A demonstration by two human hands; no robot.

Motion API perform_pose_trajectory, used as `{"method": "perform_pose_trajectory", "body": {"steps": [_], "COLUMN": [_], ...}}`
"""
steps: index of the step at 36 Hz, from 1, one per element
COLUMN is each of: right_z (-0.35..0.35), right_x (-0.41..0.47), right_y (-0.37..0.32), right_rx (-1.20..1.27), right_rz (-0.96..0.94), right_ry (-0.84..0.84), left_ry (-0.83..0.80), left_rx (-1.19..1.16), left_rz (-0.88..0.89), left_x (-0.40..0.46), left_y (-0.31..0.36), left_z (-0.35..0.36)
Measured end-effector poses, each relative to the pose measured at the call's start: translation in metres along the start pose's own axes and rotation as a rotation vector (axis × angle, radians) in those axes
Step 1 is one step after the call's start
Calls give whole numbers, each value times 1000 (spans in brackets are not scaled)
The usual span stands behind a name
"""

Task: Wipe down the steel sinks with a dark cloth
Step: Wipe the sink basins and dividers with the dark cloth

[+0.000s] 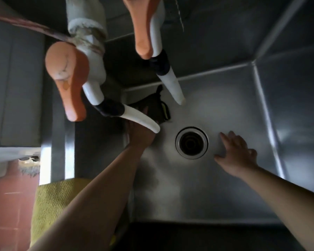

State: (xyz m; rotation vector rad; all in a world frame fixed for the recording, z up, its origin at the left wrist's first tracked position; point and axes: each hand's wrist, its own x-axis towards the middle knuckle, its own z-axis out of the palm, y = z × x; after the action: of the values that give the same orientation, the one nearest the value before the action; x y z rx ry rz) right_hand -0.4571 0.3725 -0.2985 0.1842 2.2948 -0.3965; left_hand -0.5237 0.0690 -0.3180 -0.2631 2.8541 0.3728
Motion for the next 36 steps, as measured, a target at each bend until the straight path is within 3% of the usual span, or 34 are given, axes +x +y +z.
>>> {"method": "perform_pose_trajectory", "body": {"steps": [4, 7, 11, 18, 22, 26, 30, 36], "right_z": [22, 33, 37, 35, 36, 35, 32, 34], "right_x": [-3, 0, 8, 16, 15, 13, 9, 6], "right_y": [13, 20, 26, 30, 25, 23, 21, 23], "right_rx": [-145, -178, -159, -130, -102, -83, -65, -53], "right_rz": [-38, -42, -43, -34, -42, -55, -58, -57], "right_ry": [39, 26, -22, -124, -144, -153, -151, -101], "left_ry": [-121, -65, -28, 53, 1, -59, -81, -202], "left_rx": [10, 109, 57, 128, 109, 150, -16, -142], "left_rz": [-144, -142, -260, -187, -203, 3, -311, -640], "left_x": [14, 28, 65, 85, 90, 63, -4, -114], "left_y": [4, 9, 15, 15, -2, -29, -13, 17], "left_z": [28, 35, 25, 28, 26, 22, 36, 60]}}
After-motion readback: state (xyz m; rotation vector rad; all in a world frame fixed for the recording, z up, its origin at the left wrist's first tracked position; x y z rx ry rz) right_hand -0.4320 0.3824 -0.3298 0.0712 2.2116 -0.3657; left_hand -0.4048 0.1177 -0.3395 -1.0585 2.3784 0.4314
